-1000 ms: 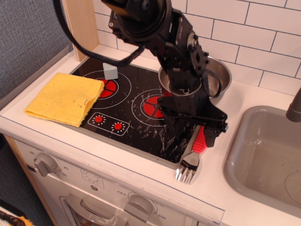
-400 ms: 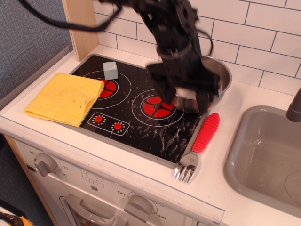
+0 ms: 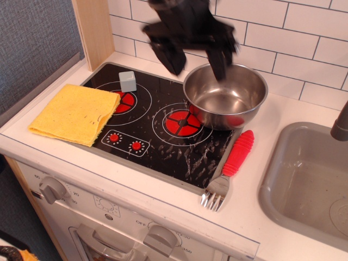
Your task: Place the red fork between the stove and the sink
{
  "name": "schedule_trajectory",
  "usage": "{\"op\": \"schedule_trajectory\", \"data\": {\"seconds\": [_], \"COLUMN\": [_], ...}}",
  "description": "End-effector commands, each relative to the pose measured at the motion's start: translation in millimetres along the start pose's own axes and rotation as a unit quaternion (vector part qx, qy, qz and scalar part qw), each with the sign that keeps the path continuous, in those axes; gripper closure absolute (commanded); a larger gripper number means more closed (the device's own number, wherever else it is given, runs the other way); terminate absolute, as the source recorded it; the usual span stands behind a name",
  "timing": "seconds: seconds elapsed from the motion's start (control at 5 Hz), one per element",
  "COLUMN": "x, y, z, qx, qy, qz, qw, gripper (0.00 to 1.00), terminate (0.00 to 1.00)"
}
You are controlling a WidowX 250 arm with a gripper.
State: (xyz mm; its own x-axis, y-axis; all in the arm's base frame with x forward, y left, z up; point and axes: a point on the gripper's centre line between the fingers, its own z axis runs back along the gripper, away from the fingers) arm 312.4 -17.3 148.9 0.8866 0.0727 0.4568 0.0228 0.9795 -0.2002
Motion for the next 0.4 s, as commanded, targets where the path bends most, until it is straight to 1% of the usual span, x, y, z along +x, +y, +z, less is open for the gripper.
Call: {"op": "schedule_trajectory", "data": {"seconds": [0.0, 0.2], "x": [0.6, 0.6], "y": [0.7, 0.7], "z": [11.0, 11.0], "qx": [-0.001, -0.001], "qy": [-0.015, -0.015], "qz": [-0.005, -0.005], "qw": [0.9999, 0.9999], "gripper": [0.00, 0.00], "terminate": [0.00, 1.00]}}
